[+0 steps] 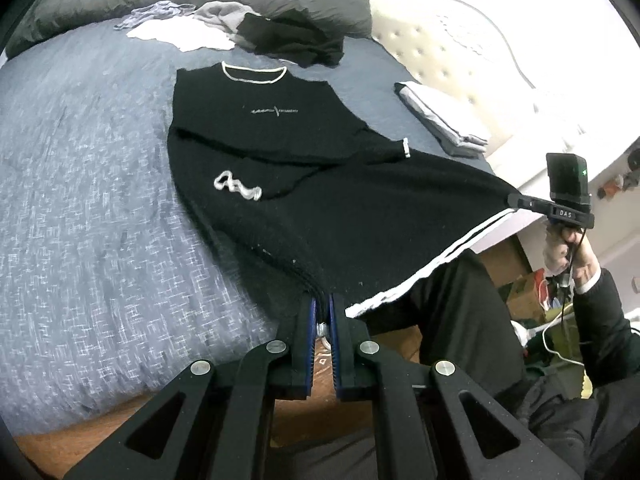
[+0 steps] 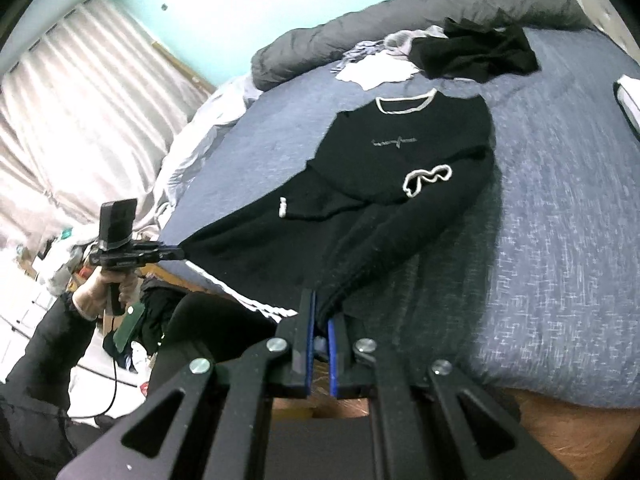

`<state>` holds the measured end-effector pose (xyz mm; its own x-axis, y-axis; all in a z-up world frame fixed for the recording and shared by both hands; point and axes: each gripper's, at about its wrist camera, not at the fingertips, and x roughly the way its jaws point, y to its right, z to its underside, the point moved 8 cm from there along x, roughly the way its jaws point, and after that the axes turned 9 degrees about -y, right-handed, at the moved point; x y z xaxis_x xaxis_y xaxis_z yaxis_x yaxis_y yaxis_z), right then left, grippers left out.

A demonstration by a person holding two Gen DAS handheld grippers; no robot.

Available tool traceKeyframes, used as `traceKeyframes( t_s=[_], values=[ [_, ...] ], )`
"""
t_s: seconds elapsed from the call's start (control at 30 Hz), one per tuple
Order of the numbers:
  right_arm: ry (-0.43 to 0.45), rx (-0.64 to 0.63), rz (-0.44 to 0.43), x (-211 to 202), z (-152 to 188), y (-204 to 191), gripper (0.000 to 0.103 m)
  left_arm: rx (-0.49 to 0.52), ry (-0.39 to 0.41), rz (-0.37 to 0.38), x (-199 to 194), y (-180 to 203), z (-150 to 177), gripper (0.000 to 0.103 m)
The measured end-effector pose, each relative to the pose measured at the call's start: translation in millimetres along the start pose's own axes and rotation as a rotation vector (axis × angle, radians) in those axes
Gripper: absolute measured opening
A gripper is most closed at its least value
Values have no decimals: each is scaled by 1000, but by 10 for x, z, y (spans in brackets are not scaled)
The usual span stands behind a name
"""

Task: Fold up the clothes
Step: 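Lift the hem with both tools and fold it toward the collar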

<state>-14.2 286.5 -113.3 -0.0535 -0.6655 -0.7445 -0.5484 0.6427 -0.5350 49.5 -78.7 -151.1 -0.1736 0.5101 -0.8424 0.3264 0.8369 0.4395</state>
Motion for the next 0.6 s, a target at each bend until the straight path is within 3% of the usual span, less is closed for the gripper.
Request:
traceKeyframes(
  t_s=[0.27, 0.6],
  values=[
    [21, 3, -6, -94, -206, 20, 5, 8, 22, 28, -68, 6, -223, 6],
    [44, 36, 1, -48, -912, 345, 5, -53, 45, 48, -17, -464, -961, 6]
  ],
)
